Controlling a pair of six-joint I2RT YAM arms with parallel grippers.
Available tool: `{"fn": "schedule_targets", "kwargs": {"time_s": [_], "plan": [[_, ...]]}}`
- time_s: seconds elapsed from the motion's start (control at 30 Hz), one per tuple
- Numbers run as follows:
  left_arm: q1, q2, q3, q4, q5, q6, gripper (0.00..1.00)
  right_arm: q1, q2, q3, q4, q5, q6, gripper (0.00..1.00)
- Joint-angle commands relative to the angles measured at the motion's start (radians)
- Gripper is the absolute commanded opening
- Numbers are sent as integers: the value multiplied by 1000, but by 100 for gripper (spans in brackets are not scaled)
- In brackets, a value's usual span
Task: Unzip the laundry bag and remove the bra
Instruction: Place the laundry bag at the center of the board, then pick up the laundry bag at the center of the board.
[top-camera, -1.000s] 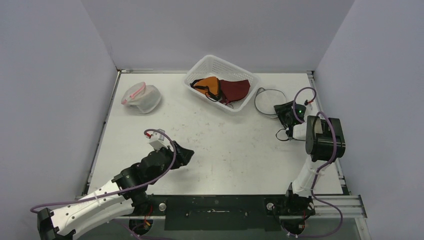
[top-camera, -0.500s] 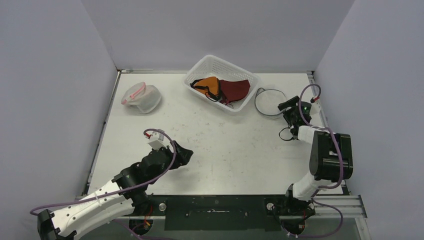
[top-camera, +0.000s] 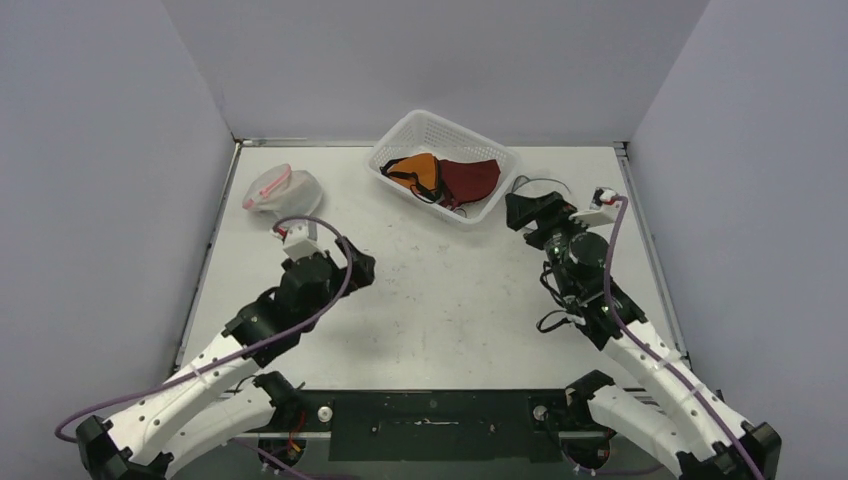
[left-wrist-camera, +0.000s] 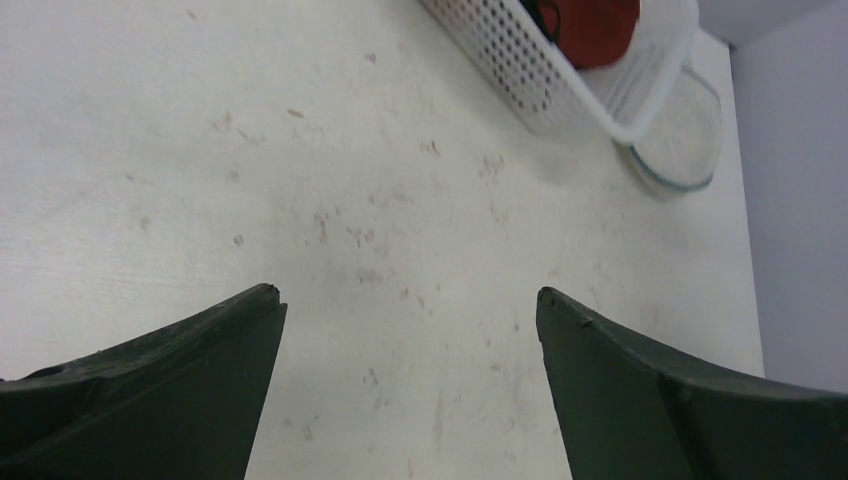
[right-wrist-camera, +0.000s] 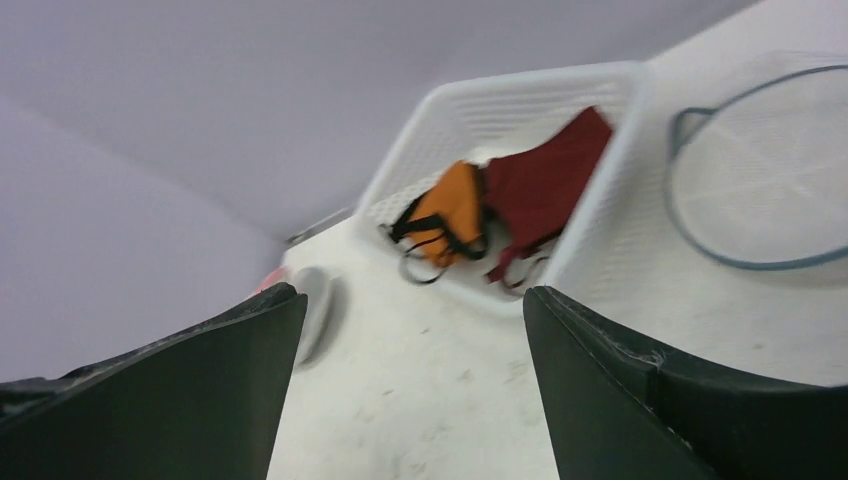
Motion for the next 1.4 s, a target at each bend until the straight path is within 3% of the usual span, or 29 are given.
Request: {"fn": "schedule_targets", "kwargs": {"time_s": [0.0,0.1,0.23,0.33,0.47,0.67,0.97,1.1,1.2,1.37], "plan": [[245,118,176,-5,77,56,97,207,-109,-61,-68,104,-45,81],[513,167,166,92,273,22,97,327,-122,-167,-13,56,-15,81],[763,283,205,151,454,-32,96,456,-38,-335,145,-9,-21,80],[906,370,252,166,485,-64,96,557,57,-402,230,-2,-8,80],[997,476,258,284,484,-168,96,666,194,-467,397,10,11,79],[1094,637,256,481,479,-403,96,829,283,-430,385,54,-33,79],[1137,895,353,632,487,-486,100,1017,26,-416,101,263,-76,78],[1139,975,418,677,487,-461,93,1044,-147,-450,3,325,-40,78],[1139,1062,519,620,513,-429,86,1051,-252,-473,-61,364,-11,78],[1135,1095,511,667,536,-410,60,1056,-356,-473,-179,396,8,78]]}}
